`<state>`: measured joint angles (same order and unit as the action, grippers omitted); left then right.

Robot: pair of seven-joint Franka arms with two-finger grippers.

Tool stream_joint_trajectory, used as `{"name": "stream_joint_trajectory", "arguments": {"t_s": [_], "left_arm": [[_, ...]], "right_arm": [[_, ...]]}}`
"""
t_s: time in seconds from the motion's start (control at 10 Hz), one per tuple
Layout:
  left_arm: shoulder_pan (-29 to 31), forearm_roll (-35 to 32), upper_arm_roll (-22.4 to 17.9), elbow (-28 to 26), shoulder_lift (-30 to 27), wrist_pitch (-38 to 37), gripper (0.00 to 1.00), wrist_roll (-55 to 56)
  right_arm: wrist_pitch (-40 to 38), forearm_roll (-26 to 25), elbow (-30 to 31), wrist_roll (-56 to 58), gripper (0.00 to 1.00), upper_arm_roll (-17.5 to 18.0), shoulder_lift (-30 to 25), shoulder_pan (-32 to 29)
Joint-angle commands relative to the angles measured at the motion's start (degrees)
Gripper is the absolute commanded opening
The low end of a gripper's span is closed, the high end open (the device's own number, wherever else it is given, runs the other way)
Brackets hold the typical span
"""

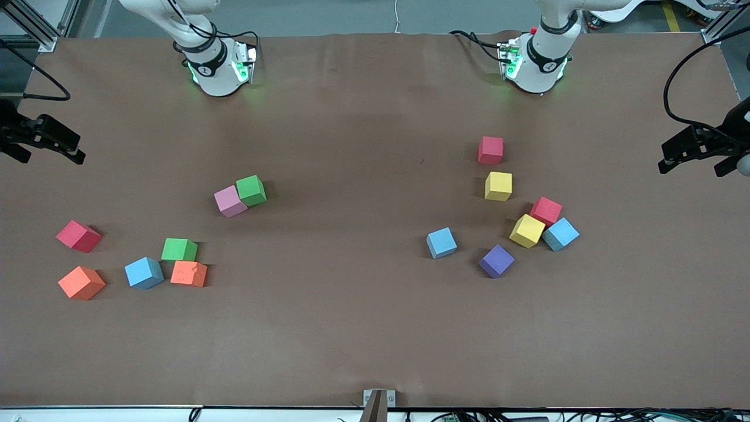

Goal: Arrange 11 blocks into digit 3
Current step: 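Reach the green cube with the right gripper while the left gripper reaches blue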

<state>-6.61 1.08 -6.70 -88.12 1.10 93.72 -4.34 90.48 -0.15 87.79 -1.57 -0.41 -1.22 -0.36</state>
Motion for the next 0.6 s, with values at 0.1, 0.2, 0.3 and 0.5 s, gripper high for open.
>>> {"name": "stream_joint_trajectory", "arguments": {"t_s": [0.1,0.2,0.3,0.5], "left_arm": [[-0.33,-0.64,-0.06,0.42,-0.14,-1.87,1.00,-1.73],[-0.16,-0.37,0.02,-1.59,-0.39,-1.88,1.00,-1.64],[-0.15,0.32,-0.15,-2.57,-0.13,-1.88,1.00,-1.12],[0.20,0.33,-0.33,-6.00,2.57,-1.09,1.00,9.01]], "right_arm": [[-0.21,0.68,0.80,0.08,1.00,0.41,-0.80,-0.17],[-0.39,0.68,1.15,-0.19,1.00,0.50,-0.71,0.01],[-1.08,0.77,3.07,-0.71,1.00,0.67,-0.80,0.27],[0.21,0.94,5.89,-0.72,1.00,0.67,-0.71,0.80]]}}
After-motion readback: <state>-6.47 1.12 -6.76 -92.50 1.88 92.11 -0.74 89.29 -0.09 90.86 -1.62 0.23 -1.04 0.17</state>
